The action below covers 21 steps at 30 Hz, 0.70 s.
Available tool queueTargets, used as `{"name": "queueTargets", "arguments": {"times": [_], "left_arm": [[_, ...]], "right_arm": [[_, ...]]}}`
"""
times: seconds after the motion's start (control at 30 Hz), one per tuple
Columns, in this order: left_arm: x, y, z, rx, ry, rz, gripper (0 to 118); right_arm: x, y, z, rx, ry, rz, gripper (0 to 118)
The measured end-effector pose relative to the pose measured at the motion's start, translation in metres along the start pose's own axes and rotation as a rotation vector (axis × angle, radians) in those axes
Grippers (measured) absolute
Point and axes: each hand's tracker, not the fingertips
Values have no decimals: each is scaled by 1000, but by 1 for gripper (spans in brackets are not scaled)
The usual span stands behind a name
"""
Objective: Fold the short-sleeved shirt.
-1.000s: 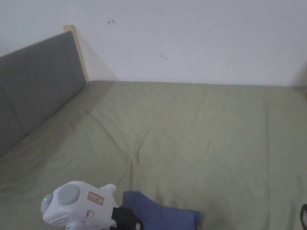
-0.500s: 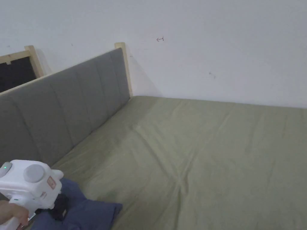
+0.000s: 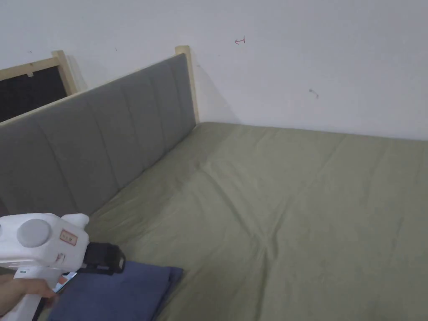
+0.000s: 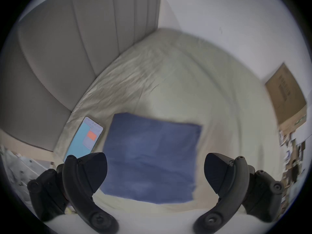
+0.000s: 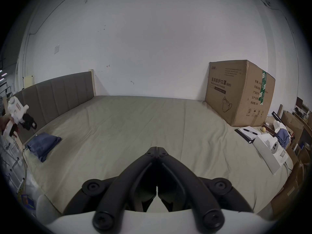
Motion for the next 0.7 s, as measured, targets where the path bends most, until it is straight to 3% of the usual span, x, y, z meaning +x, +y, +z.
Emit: {"name": "queueTargets", "arguments": {"times": [0.07, 0.1, 0.2, 0.23, 0.33, 0.5, 0.7], "left_arm": [[14, -10, 22, 56, -71, 5, 112], [21, -14, 30, 61, -88, 0, 104], [60, -38, 61, 133, -54, -66, 21], [71, -45, 66, 173, -25, -69, 10], [118, -92, 86, 345, -12, -80, 1], [199, -155, 98, 447, -87, -85, 0], [289, -200, 119, 612, -15, -120, 0]], "right_arm": [[-1, 1, 4, 4, 8, -2, 0], [0, 3, 7, 9, 16, -9, 0], [2, 7, 12, 22, 19, -14, 0], [4, 8, 14, 28, 18, -18, 0], [10, 12, 16, 31, 32, -53, 0], [13, 15, 15, 38, 36, -30, 0], [14, 29, 14, 69, 35, -53, 0]]}}
